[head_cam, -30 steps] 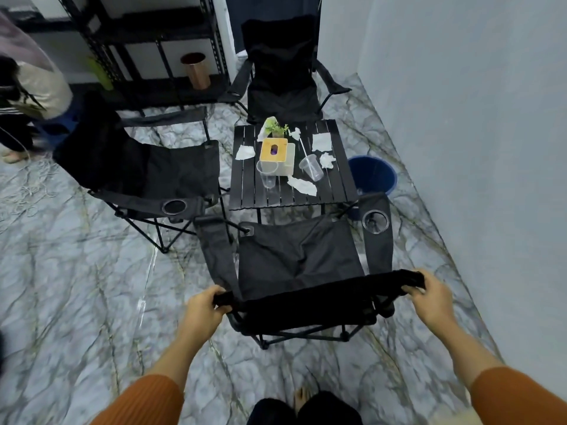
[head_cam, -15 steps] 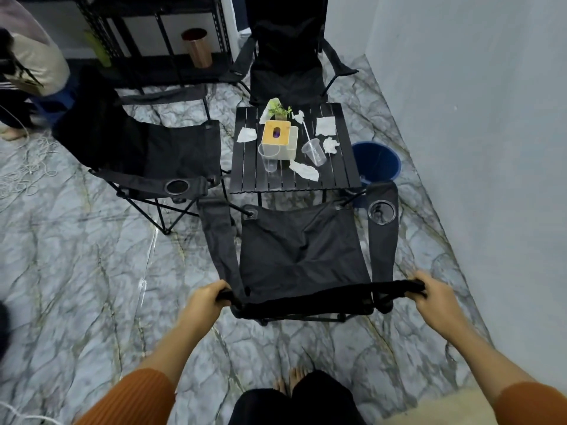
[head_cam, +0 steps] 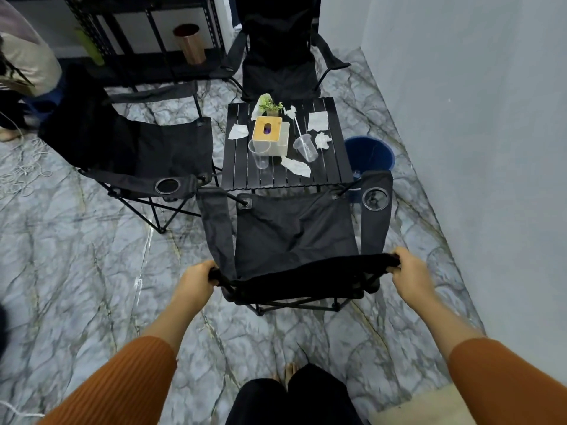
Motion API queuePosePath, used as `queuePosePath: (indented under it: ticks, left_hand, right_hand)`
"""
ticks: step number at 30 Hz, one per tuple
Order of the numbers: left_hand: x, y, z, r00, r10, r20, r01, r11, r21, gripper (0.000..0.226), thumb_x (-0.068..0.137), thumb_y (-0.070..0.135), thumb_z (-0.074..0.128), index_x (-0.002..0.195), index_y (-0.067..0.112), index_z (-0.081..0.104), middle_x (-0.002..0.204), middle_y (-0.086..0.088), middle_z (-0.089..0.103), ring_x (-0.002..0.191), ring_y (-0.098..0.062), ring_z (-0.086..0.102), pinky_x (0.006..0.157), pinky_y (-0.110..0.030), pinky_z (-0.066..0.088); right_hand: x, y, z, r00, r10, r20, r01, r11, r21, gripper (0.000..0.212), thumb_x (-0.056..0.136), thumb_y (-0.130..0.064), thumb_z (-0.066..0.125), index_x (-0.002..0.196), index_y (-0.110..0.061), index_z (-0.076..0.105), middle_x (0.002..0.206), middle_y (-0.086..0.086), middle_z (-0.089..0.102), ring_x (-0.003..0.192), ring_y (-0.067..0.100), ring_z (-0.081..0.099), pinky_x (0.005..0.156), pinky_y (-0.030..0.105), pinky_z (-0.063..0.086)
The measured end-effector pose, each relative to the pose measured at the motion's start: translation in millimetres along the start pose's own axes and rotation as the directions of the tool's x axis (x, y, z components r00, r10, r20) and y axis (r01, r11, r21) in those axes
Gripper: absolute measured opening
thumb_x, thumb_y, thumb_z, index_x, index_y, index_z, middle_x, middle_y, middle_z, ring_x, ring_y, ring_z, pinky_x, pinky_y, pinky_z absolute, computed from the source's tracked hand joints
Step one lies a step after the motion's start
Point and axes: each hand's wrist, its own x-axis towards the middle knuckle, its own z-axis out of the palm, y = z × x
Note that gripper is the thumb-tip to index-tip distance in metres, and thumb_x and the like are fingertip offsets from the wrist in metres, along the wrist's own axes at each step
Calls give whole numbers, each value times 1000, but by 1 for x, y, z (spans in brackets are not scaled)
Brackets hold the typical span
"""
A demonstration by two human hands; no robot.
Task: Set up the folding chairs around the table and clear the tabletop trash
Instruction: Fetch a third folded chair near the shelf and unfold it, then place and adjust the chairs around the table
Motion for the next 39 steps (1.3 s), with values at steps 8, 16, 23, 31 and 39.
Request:
queuePosePath:
  ticks: [8, 16, 23, 31, 39]
  left_hand:
    - [-14, 3, -18, 990, 127, 64, -137, 974, 182, 18, 89, 6, 60, 91, 19, 72, 91, 3, 70, 83, -18, 63, 66, -23, 45]
    - [48, 41, -91, 913, 95, 397, -226, 928, 297, 63, 77, -20, 42, 125, 16, 64, 133, -1, 62, 128, -18, 53, 109, -31, 40]
    - [148, 123, -60, 954, 217, 207, -258, 945, 201, 41, 92, 13, 55, 134, 16, 55, 130, -13, 62, 120, -31, 56, 99, -34, 44]
    - [273, 108, 132, 914, 198, 355, -294, 925, 241, 60, 99, 30, 46, 151, 11, 23, 159, -7, 24, 149, -26, 12, 122, -48, 13]
    - [360, 46, 279, 891, 92, 445, -332, 801, 498, 100, 85, 75, 30, 148, 18, -24, 157, 1, -31, 144, -24, -30, 115, -57, -17]
  right_hand:
    - [-2, 6, -35, 949, -218, 229, 274, 928, -252, 27, 81, 8, 49, 81, -18, 53, 79, 5, 59, 71, 29, 55, 60, 39, 44]
    - [57, -54, -89, 695, 65, 716, 80, 983, -167, 46, 75, 9, 71, 113, -16, 68, 104, -5, 66, 105, 16, 61, 86, 29, 48]
    - [134, -116, -20, 901, -80, 427, -40, 964, 263, 34, 87, -13, 70, 120, -8, 65, 122, 10, 67, 109, 19, 62, 100, 34, 47]
    - [224, -65, 189, 884, 8, 468, 49, 993, -109, 58, 93, -29, 60, 144, -15, 37, 152, 11, 35, 139, 31, 33, 115, 47, 31]
    - [275, 9, 330, 853, -32, 522, 318, 825, -468, 91, 87, -69, 40, 149, -37, -19, 157, -7, -31, 147, 25, -25, 115, 64, -5]
